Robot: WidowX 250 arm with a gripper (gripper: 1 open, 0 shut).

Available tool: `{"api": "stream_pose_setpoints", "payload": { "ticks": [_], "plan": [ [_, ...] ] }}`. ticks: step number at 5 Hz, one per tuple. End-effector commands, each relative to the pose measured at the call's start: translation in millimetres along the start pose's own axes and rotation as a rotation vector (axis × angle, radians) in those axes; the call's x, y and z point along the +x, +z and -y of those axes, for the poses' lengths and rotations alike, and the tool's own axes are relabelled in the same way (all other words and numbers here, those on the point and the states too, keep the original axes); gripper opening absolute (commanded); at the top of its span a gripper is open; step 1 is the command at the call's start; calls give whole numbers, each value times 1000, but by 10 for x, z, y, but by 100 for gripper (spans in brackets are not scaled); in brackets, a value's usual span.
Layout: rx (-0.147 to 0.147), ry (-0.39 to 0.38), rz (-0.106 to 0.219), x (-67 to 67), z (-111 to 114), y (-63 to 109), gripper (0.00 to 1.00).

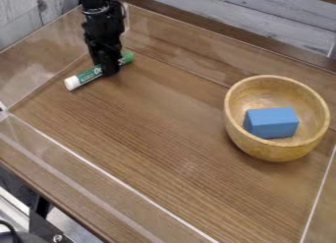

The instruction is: Put the green marker in the brown bowl

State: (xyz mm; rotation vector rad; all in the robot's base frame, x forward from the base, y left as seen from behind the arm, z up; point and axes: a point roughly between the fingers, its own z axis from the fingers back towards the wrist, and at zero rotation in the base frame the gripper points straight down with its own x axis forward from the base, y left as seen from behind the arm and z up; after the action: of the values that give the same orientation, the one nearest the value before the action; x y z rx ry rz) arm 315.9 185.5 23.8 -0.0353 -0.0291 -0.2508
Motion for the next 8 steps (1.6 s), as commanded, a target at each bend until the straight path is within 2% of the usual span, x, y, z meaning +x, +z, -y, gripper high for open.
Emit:
{"api": "stream_pose_setpoints", "payload": {
  "ticks": [1, 4, 6, 8],
  "plan": [
    [61, 3, 50, 106, -85, 312, 0],
    [57, 20, 18, 123, 4, 507, 0],
    [75, 26, 3, 165, 97, 759, 0],
    [92, 46, 32, 301, 415, 1046, 0]
  ]
}}
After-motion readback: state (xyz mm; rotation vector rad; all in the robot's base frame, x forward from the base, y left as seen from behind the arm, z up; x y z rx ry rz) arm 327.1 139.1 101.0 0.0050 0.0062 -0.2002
